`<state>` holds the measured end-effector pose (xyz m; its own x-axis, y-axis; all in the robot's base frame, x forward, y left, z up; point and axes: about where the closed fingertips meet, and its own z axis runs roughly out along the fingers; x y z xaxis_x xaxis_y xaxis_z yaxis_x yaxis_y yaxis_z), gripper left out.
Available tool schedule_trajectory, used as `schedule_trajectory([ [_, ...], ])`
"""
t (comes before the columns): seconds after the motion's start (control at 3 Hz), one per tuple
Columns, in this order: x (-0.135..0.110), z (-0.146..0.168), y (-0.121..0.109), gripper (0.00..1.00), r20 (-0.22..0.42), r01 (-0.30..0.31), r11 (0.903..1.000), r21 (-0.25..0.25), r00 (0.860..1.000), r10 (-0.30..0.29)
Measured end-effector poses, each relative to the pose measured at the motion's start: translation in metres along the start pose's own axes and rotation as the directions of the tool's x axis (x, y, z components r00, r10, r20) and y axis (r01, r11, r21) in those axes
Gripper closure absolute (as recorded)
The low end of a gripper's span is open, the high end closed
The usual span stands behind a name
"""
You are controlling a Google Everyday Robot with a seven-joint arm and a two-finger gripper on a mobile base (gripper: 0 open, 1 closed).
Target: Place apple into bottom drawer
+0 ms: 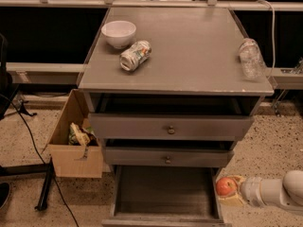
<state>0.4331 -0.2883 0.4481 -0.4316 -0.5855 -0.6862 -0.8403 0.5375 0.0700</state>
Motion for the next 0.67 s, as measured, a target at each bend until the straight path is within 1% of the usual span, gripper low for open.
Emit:
schedule_trajectory([
  [0.33, 0.006, 0.013, 0.001, 1.00, 0.037, 0.011, 0.9999, -0.012, 0.999, -0.011],
  [0.67, 0.016, 0.041, 0.008, 1.00, 0.094, 0.038, 0.9984, -0.042, 0.995, -0.033],
])
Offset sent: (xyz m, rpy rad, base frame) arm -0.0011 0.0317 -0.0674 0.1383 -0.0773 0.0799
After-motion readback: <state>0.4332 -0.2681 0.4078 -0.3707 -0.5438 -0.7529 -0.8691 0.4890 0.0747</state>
